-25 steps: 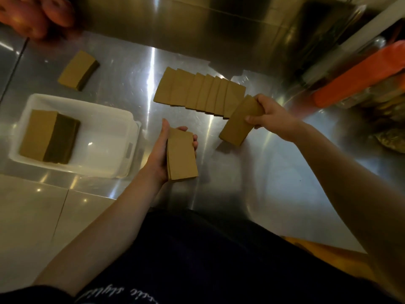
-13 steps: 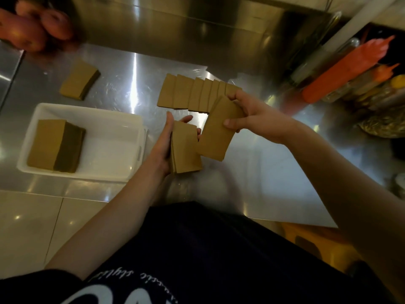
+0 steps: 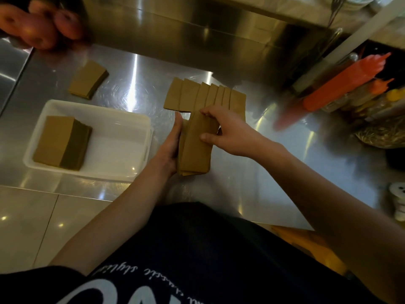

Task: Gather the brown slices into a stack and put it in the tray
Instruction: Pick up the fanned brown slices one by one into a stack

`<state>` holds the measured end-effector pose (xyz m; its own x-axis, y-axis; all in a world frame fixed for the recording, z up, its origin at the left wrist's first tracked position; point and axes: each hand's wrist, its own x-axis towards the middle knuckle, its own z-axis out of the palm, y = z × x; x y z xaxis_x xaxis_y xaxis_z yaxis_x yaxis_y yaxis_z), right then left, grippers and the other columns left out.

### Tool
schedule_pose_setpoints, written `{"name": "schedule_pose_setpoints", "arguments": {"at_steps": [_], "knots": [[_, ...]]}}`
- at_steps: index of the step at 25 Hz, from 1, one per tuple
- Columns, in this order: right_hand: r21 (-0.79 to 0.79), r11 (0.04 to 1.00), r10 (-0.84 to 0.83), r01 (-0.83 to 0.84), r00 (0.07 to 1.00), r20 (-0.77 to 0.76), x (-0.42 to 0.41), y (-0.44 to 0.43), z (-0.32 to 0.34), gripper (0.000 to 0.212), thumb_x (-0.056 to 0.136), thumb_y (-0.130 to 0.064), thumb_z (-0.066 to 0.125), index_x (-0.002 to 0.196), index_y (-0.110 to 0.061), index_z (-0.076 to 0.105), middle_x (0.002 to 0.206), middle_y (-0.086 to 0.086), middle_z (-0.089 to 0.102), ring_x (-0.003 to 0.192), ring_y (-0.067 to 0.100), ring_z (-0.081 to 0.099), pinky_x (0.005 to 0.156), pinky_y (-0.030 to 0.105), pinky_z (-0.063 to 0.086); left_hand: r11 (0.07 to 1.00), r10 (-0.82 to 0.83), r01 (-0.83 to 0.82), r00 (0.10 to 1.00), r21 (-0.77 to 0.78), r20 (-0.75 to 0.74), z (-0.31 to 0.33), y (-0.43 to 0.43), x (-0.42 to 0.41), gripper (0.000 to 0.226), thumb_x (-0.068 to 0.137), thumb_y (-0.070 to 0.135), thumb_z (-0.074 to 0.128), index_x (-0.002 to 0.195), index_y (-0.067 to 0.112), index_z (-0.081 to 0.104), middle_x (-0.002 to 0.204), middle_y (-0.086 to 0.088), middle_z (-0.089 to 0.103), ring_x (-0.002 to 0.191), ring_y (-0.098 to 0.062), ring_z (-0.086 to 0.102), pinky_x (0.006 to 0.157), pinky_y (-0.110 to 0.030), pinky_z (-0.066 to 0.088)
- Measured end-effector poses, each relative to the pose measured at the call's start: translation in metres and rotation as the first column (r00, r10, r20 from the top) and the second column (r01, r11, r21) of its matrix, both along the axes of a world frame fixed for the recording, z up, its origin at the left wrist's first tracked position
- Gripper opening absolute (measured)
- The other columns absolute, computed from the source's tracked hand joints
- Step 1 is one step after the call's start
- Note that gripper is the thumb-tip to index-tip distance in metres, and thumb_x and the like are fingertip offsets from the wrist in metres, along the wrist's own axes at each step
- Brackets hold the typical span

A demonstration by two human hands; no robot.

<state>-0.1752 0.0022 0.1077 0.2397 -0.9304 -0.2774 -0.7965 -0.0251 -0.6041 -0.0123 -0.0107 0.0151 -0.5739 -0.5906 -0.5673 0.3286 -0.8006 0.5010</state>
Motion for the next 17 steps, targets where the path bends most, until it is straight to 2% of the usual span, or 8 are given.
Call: {"name": "schedule_pose_setpoints", "arguments": {"at_steps": [5,9,10,12,14,17], "knots": [[-0.106,0.993,0.033,-0.042,0.996,-0.082,0.004,0.007,-0.008,0.057,0.088,-0.033,0.065,0.139,-0.019,0.045,0.129,0.004,0.055,0.116,0.021,0.05,0.088,0.027,0.032,0.999,0.0,0.001,0.999,-0.042,0.039,-0.003,0.001,-0.004,0.076,0.089,0.075,0.025,0.13,0.021,0.061,0.115,-0.008,0.072,0.101,-0.023,0.07,0.077,-0.038,0.058],[-0.146,0.989,0.025,-0.036,0.997,-0.074,0.004,0.011,-0.009,0.053,0.088,-0.032,0.065,0.136,-0.017,0.049,0.129,0.005,0.058,0.116,0.023,0.052,0.09,0.028,0.032,0.999,-0.011,0.01,1.0,-0.053,-0.017,-0.003,0.003,-0.005,0.079,0.088,0.076,0.026,0.131,0.019,0.06,0.12,-0.011,0.069,0.105,-0.025,0.068,0.082,-0.041,0.058],[-0.152,0.988,0.019,-0.029,0.997,-0.069,0.004,0.011,-0.01,0.051,0.087,-0.032,0.066,0.134,-0.018,0.051,0.128,0.004,0.058,0.115,0.022,0.052,0.09,0.028,0.034,0.998,-0.023,0.021,0.999,-0.055,-0.044,-0.002,0.005,-0.005,0.08,0.085,0.077,0.031,0.13,0.018,0.059,0.118,-0.011,0.07,0.103,-0.025,0.07,0.08,-0.04,0.058],[-0.169,0.986,-0.01,0.001,0.999,-0.052,0.002,0.011,-0.013,0.046,0.084,-0.034,0.069,0.126,-0.022,0.056,0.124,0.001,0.058,0.109,0.015,0.049,0.088,0.024,0.04,0.998,-0.052,0.047,0.992,-0.047,-0.112,0.002,0.009,-0.004,0.08,0.072,0.074,0.06,0.126,0.015,0.059,0.109,-0.011,0.074,0.095,-0.024,0.074,0.074,-0.039,0.06],[-0.194,0.981,-0.043,0.033,0.998,-0.045,0.0,0.01,-0.015,0.04,0.078,-0.041,0.073,0.112,-0.028,0.058,0.117,-0.002,0.055,0.104,0.01,0.043,0.079,0.015,0.036,0.998,-0.061,0.056,0.986,-0.039,-0.156,0.003,0.01,-0.002,0.091,0.053,0.062,0.085,0.126,0.015,0.058,0.101,-0.01,0.077,0.087,-0.023,0.075,0.068,-0.038,0.061],[-0.238,0.97,-0.069,0.057,0.997,-0.043,-0.001,0.009,-0.018,0.036,0.073,-0.048,0.075,0.098,-0.031,0.055,0.105,-0.007,0.049,0.1,0.009,0.042,0.075,0.014,0.031,0.996,-0.02,0.006,0.987,-0.089,-0.162,-0.001,0.008,0.0,0.098,0.05,0.05,0.091,0.135,0.022,0.052,0.106,-0.008,0.072,0.086,-0.022,0.071,0.07,-0.039,0.059]]}}
